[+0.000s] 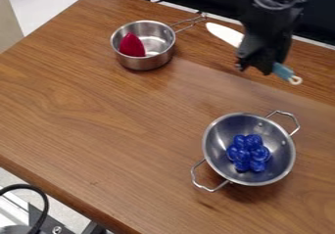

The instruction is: MOVE THE KNIFE FROM IN BETWEEN THE TWO SILVER POTS TO THE UPPER SIDE OF THE POTS

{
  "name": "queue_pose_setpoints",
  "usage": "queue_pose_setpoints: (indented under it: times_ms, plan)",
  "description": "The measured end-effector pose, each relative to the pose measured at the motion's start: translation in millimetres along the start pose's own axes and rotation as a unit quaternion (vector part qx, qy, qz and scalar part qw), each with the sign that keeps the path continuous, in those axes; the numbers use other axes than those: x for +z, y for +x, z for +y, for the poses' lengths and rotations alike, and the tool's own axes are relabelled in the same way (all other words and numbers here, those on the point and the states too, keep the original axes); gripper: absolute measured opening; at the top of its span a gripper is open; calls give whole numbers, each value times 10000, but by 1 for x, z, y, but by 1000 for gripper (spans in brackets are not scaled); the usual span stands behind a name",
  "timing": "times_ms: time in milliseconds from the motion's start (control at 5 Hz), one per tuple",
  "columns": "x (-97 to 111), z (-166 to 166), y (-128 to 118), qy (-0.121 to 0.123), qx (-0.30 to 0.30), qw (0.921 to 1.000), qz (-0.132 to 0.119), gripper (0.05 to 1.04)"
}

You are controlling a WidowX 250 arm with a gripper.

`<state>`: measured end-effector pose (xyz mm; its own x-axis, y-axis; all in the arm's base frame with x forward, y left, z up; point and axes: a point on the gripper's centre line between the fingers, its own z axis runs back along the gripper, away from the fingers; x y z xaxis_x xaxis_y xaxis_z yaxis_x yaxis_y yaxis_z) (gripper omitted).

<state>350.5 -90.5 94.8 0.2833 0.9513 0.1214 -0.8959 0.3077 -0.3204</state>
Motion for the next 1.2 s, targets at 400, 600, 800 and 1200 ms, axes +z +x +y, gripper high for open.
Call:
queue_pose_setpoints:
  times_ms: [400, 600, 800, 1200]
  plan:
    - [-28, -13, 0, 217, 759, 9969, -59, 213]
    - [-40, -11, 3, 162, 981, 9950, -109, 213]
    - [-50, -8, 5, 237, 1094, 9937, -59, 213]
    - [-60, -15, 8, 369, 1144, 9927, 3, 213]
